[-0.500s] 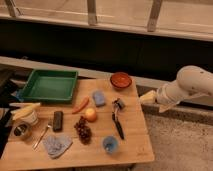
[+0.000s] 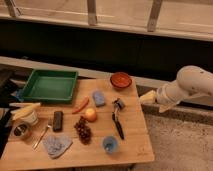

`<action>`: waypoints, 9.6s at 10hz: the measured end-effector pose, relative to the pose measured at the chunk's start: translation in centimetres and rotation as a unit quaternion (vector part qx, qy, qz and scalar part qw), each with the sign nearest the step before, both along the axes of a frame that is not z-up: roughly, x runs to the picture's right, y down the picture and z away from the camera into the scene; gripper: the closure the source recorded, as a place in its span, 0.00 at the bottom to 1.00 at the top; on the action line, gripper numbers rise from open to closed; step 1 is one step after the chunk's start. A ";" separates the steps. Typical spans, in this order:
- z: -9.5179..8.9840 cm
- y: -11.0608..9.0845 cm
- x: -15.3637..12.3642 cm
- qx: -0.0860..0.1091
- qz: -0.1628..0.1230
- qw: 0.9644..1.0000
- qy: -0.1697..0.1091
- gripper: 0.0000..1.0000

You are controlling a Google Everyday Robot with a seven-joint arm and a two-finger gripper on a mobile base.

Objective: Place fork in metal cup

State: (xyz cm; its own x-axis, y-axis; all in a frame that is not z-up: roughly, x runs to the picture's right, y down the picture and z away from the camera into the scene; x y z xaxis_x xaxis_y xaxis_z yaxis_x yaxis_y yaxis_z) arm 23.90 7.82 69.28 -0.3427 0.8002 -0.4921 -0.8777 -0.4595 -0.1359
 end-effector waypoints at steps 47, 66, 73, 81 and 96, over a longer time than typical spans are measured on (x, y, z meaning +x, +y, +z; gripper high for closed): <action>5.4 2.5 -43.6 -0.012 -0.278 0.914 -0.296 0.27; 8.6 2.0 -54.8 0.016 -0.371 0.847 -0.381 0.27; 9.7 4.0 -58.7 0.014 -0.378 0.820 -0.430 0.27; 12.6 8.0 -56.9 -0.002 -0.343 0.816 -0.466 0.27; 12.8 10.2 -55.3 -0.027 -0.323 0.826 -0.462 0.27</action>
State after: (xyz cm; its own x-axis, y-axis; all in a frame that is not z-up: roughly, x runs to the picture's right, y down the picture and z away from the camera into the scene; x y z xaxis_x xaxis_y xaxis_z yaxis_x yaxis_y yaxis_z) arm -31.40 17.97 82.06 0.6887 0.6376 -0.3453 -0.4756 0.0378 -0.8788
